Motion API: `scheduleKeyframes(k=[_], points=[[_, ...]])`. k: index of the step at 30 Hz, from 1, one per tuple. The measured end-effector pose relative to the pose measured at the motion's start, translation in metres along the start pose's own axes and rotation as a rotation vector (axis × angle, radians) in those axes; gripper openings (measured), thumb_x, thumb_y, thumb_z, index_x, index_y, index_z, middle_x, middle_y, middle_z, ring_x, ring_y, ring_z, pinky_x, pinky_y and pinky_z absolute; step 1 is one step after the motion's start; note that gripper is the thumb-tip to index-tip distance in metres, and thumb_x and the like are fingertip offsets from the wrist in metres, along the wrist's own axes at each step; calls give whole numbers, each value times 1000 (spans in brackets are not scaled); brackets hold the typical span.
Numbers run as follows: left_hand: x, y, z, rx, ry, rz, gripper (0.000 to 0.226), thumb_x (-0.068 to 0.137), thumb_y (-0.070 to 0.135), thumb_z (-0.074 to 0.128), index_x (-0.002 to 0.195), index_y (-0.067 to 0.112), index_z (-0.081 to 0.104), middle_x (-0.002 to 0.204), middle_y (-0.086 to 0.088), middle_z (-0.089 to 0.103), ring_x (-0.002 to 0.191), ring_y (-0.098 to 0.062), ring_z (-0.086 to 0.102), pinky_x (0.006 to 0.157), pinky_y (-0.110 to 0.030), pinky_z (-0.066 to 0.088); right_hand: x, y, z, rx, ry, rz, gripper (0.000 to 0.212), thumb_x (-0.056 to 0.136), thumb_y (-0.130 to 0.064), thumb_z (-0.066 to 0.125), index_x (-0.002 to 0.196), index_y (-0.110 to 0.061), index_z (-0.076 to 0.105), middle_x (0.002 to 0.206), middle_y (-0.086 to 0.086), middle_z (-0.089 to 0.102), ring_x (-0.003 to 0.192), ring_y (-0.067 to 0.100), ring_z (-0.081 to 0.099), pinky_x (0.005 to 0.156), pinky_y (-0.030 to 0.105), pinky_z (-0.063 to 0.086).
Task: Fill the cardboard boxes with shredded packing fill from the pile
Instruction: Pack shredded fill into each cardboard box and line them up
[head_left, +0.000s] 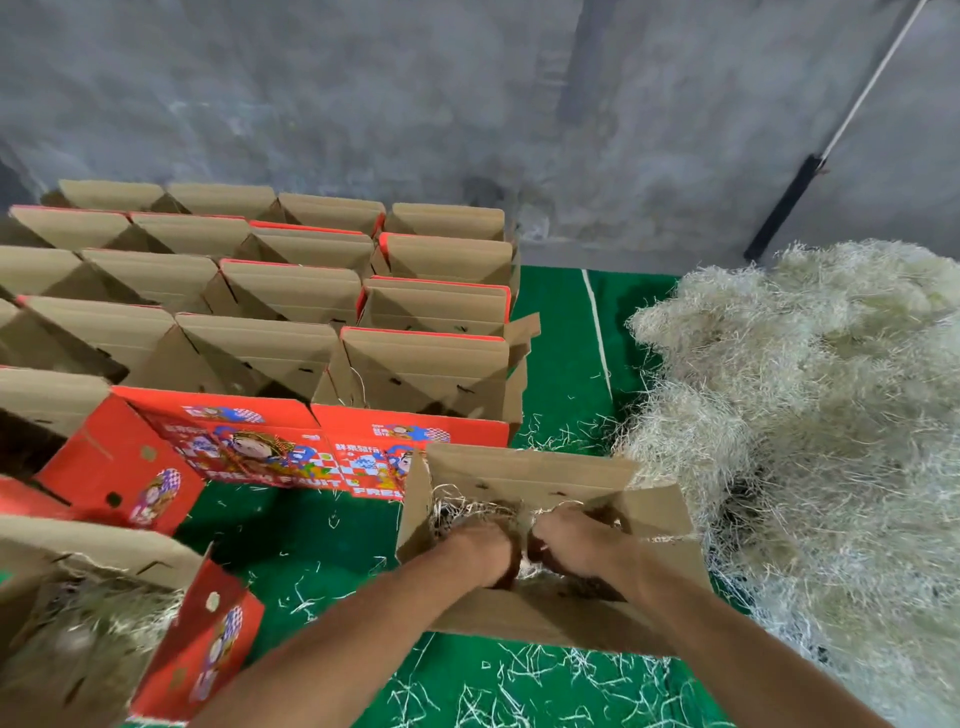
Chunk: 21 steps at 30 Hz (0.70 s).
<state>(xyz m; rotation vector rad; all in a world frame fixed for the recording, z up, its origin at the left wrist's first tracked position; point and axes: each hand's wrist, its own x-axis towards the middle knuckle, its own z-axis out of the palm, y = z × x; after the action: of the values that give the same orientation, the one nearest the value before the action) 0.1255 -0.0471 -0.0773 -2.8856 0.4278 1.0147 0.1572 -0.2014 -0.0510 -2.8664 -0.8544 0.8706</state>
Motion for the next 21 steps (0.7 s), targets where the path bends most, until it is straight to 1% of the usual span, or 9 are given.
scheduleKeyframes(k=[2, 4, 6, 8, 10, 13, 17, 19, 21], points=[[15, -1, 7, 107, -30, -4, 34, 95, 5, 55, 128, 0, 59, 140, -19, 52, 133, -33, 45, 120, -47, 25, 13, -6, 12, -93, -101, -72, 24, 103, -21, 48, 123, -19, 61, 128, 8, 62, 118, 25, 59, 98, 32, 46], [25, -6, 9, 201, -75, 50, 43, 94, 4, 55, 137, 2, 53, 157, -16, 32, 146, -32, 26, 123, -45, 14, 24, -8, 24, -135, -133, -162, 36, 102, -25, 49, 136, -17, 53, 136, 13, 58, 125, 29, 56, 105, 38, 44], [32, -15, 14, 271, -132, 91, 42, 93, 6, 61, 135, 5, 57, 158, -14, 31, 146, -29, 25, 121, -43, 19, 31, -7, 34, -173, -169, -221, 39, 102, -23, 48, 137, -10, 54, 136, 17, 58, 124, 35, 57, 100, 43, 46], [35, -23, 22, 293, -184, 91, 40, 94, 5, 60, 134, 5, 57, 159, -12, 30, 147, -27, 22, 117, -44, 26, 33, -1, 45, -277, -203, -206, 38, 102, -30, 46, 129, -7, 60, 132, 18, 61, 119, 38, 60, 92, 46, 50], [40, -30, 29, 305, -200, 87, 43, 97, 10, 56, 140, 8, 52, 159, -9, 31, 148, -26, 20, 115, -47, 30, 35, 3, 51, -324, -208, -213, 38, 102, -33, 44, 123, -8, 64, 127, 18, 63, 115, 38, 61, 92, 48, 52], [46, -36, 34, 331, -276, 39, 54, 99, 20, 56, 150, 17, 40, 159, -5, 23, 147, -29, 19, 114, -51, 32, 39, 17, 59, -356, -199, -242, 36, 102, -28, 43, 118, -5, 65, 119, 19, 66, 113, 39, 62, 97, 49, 49], [48, -37, 33, 414, -302, 2, 56, 103, 26, 47, 155, 17, 30, 164, -5, 21, 151, -25, 14, 121, -44, 15, 38, 33, 62, -408, -339, -111, 39, 101, -33, 43, 121, -9, 66, 129, 16, 63, 121, 36, 56, 104, 47, 44], [45, -34, 31, 491, -303, 8, 59, 103, 32, 45, 157, 17, 26, 165, -4, 16, 152, -25, 10, 122, -43, 11, 37, 36, 61, -454, -389, -29, 35, 102, -25, 42, 124, -11, 65, 134, 14, 61, 126, 33, 54, 107, 48, 43], [37, -31, 24, 521, -329, -7, 58, 103, 31, 45, 156, 14, 28, 165, -6, 18, 152, -27, 12, 122, -47, 11, 34, 37, 61, -496, -356, 15, 34, 102, -17, 42, 125, -10, 65, 133, 15, 61, 126, 33, 53, 106, 46, 42]])
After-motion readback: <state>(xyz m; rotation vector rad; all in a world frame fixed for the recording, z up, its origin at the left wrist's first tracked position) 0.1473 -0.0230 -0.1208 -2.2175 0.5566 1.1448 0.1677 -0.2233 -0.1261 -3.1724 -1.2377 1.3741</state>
